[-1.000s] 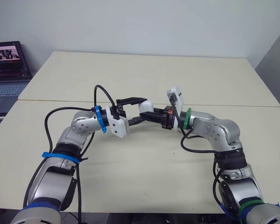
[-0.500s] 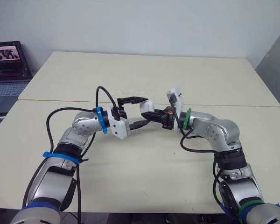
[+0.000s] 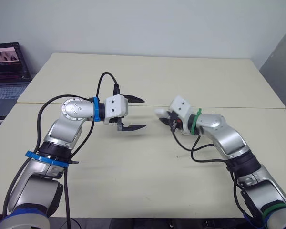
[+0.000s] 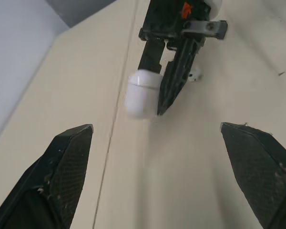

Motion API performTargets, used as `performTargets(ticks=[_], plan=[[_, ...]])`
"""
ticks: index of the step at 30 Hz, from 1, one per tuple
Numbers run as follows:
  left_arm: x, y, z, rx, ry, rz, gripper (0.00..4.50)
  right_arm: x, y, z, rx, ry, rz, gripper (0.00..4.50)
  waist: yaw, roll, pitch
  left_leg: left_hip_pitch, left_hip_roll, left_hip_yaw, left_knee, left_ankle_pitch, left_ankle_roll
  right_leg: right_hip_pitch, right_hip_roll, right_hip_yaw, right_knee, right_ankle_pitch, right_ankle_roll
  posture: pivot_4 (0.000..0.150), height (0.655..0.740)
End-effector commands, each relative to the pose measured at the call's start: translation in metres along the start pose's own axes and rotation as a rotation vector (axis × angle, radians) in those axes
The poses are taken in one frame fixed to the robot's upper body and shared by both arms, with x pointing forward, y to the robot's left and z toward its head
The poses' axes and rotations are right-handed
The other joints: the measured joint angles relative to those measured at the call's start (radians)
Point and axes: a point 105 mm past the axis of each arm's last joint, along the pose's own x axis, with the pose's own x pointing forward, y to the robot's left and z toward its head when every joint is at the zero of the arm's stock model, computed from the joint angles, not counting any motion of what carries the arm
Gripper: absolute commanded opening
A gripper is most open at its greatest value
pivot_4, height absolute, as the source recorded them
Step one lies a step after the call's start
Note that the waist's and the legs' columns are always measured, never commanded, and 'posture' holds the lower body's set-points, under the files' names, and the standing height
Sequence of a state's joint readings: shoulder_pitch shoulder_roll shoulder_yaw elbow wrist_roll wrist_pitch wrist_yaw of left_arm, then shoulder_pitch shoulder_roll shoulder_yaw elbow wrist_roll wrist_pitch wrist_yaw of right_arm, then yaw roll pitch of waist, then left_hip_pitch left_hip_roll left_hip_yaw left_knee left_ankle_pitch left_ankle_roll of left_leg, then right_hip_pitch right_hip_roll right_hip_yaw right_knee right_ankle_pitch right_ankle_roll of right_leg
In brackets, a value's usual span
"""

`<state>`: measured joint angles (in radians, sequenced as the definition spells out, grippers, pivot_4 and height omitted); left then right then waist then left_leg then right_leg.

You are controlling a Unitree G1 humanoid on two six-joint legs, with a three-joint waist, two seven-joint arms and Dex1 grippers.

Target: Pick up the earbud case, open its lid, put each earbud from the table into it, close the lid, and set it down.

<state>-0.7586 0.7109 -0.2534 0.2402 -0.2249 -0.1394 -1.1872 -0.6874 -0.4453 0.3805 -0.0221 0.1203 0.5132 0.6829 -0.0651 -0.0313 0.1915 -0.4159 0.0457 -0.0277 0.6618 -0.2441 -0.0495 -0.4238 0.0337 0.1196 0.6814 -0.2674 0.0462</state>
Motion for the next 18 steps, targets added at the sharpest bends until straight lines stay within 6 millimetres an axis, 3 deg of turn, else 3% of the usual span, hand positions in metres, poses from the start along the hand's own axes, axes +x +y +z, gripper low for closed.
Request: performTargets(ticks=[1,7,18], plan=[[0.004,0.002,0.007,0.047,0.014,-0.045,4.10,-0.003,0.005,0.026,-0.106,-0.062,0.018,0.85,0.001,0.000,0.000,0.000,0.000,0.000,0.000,0.000,0.000,0.000,0.000,0.000,0.000,0.000,0.000,0.150,0.7400],[0.011,0.007,0.002,0.071,0.053,-0.052,2.25,-0.003,0.012,0.033,-0.147,-0.058,0.040,0.85,0.006,0.000,0.000,0.000,0.000,0.000,0.001,0.000,0.000,0.000,0.000,0.000,0.000,0.000,0.000,0.150,0.7400],[0.023,0.008,-0.001,0.114,0.066,-0.080,2.25,-0.003,0.024,0.036,-0.272,-0.026,0.091,0.85,0.007,0.000,0.000,0.000,0.000,0.000,0.001,0.000,0.000,0.000,0.000,0.000,0.000,0.000,0.000,0.150,0.7400]])
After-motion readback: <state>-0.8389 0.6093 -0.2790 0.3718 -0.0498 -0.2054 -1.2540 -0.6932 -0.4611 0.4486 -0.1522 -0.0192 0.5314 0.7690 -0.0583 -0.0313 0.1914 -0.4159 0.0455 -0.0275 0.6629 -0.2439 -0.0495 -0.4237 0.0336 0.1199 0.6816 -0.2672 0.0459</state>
